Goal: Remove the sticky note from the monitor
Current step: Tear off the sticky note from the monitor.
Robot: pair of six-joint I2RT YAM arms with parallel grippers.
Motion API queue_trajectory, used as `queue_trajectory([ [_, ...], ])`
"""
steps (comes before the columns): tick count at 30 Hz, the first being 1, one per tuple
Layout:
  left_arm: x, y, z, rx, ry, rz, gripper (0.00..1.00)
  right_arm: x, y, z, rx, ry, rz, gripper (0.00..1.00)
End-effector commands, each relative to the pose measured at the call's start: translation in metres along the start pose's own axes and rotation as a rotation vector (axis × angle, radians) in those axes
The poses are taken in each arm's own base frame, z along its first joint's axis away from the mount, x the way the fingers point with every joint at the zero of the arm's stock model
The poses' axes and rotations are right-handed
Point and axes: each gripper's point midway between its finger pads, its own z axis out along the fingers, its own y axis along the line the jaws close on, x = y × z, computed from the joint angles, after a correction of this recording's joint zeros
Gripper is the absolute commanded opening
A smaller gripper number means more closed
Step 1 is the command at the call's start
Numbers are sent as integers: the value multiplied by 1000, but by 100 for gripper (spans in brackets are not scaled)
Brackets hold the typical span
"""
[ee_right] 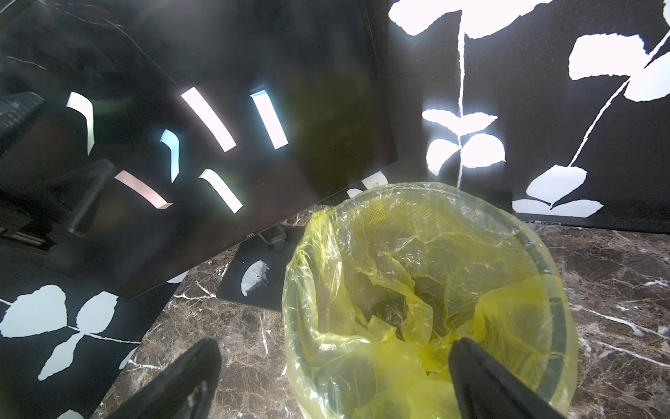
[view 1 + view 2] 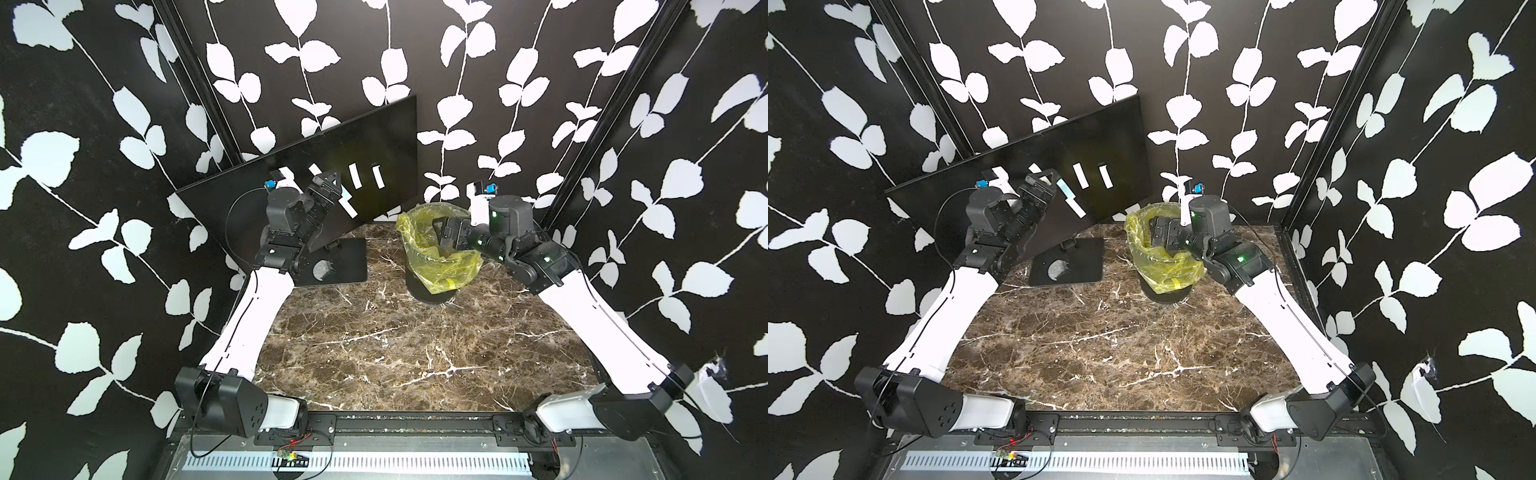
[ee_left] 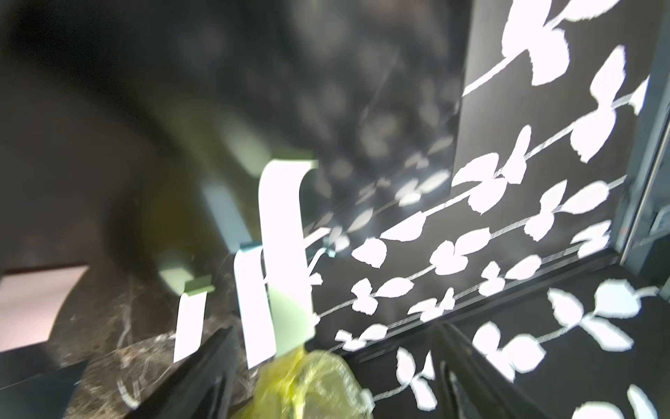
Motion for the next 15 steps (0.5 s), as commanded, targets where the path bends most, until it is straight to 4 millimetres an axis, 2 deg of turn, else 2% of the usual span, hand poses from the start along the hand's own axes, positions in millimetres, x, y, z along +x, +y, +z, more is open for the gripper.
queue_trajectory([
  [1, -20, -10, -8, -2, -83, -41, 77, -6, 9, 3, -36, -25, 4, 100],
  [11, -23, -12, -1, 8, -99, -73, 61, -10, 19, 16, -77, -20, 10, 99],
  [15, -21, -7, 2, -2, -100, -92, 53, -12, 28, 20, -115, -22, -3, 100],
])
